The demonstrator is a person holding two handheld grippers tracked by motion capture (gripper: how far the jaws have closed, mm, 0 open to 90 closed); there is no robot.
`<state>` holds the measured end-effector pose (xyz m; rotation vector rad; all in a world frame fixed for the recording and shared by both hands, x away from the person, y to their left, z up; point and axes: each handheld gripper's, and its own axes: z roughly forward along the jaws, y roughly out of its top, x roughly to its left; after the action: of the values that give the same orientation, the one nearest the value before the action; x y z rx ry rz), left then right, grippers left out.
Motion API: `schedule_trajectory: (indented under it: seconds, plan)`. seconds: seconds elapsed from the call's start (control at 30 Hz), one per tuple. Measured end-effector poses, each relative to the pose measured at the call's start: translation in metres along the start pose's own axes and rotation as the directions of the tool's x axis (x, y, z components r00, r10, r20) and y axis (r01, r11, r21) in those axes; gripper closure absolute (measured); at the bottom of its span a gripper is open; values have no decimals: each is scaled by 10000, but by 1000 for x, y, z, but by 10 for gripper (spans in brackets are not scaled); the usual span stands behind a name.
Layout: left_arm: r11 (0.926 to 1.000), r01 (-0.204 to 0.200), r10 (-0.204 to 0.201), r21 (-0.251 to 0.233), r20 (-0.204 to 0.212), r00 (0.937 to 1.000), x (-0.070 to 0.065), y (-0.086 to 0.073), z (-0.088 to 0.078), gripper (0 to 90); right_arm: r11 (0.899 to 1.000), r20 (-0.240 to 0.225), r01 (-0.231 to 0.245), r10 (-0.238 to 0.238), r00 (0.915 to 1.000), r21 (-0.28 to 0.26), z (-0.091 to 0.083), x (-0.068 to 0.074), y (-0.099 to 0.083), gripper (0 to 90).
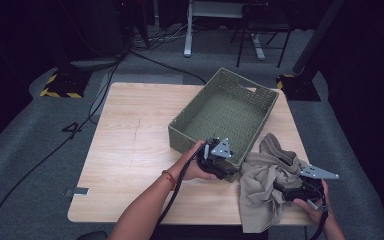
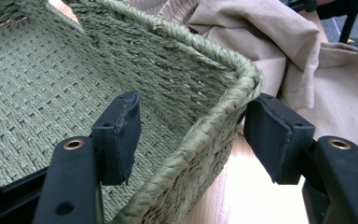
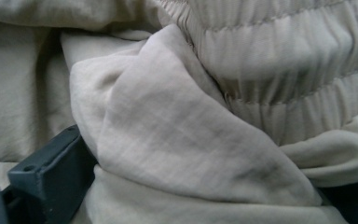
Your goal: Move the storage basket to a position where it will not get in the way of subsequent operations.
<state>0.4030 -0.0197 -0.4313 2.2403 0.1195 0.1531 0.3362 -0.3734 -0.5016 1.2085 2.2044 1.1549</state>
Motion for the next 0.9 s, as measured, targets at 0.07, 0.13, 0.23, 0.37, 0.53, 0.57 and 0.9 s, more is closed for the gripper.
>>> schedule_trajectory:
  seconds: [0.07,0.13,0.23,0.37,0.53,0.57,0.9]
  plan:
    - [10000,-78,79,-55,126,9999,1,-1,0,396,10000,-18,-10,10,10000,-2,0,0,0,16]
    - [9999,-111,112,-71,155,9998,2,-1,-1,403,10000,-10,-1,1,10000,-2,0,0,0,16]
    - [10000,-50,50,-34,113,9999,3,-2,-2,409,10000,-1,6,-6,10000,-8,0,0,0,16]
    - [9999,128,-128,-35,-105,9999,8,-7,-8,410,10000,5,17,-17,10000,-18,0,0,0,17]
    - [9992,393,-392,-5,-489,9980,12,-14,-16,410,10000,1,17,-17,10000,-22,0,0,0,17]
    - [9989,468,-466,14,-572,9973,13,-16,-18,410,10000,3,19,-19,10000,-21,0,0,0,17]
    - [9955,914,-944,-239,-2147,9721,20,-42,-55,500,10000,63,33,-32,10000,-17,0,1,0,17]
